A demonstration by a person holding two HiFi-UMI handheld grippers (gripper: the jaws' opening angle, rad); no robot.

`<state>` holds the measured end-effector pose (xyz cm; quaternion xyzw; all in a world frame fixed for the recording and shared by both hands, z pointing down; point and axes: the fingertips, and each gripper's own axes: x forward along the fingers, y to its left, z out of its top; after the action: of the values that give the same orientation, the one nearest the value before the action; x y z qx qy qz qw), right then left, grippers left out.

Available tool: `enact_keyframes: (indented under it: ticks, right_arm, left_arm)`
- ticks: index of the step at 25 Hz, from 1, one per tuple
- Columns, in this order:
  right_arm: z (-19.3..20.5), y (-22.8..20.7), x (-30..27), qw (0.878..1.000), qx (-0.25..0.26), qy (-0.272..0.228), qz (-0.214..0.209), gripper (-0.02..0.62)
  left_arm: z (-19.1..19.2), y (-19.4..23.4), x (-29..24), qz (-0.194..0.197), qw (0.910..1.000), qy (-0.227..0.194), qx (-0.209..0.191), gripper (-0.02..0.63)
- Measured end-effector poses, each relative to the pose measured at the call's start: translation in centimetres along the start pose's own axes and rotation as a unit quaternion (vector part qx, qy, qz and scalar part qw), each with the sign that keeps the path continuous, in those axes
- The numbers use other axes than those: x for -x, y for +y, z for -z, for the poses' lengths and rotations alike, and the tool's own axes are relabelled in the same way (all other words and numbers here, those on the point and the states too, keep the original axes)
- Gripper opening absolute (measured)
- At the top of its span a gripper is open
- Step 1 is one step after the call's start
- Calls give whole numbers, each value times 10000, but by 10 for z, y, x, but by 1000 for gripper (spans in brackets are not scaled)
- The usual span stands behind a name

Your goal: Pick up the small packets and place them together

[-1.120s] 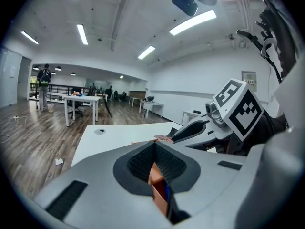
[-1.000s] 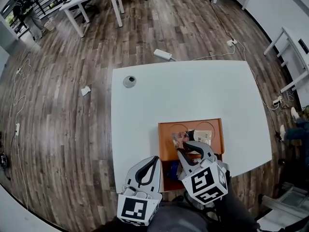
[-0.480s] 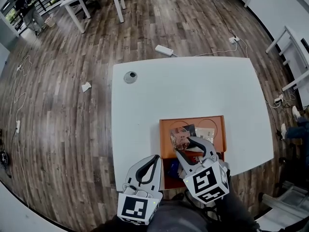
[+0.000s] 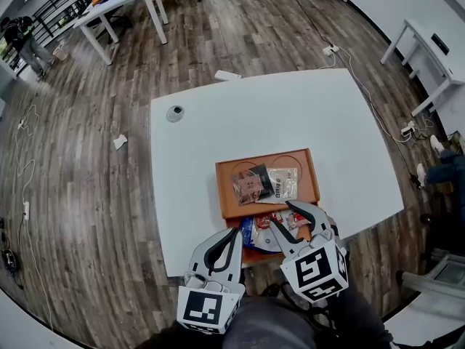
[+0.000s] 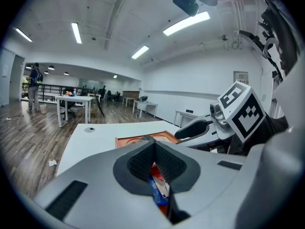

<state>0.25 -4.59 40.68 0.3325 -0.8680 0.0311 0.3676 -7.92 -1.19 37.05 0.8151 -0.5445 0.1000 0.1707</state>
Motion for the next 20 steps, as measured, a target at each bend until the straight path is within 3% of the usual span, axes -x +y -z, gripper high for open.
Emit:
enact_keyframes:
  ticks: [9, 20]
  right_arm:
    - [61, 26, 10, 9978, -283, 573, -199, 176]
    - [67, 47, -48, 9919, -76, 1094, -636, 178]
  left_arm:
    - [14, -34, 6, 384, 9992, 38, -58, 3]
    - [23, 5, -1, 145, 9996, 213, 78, 3]
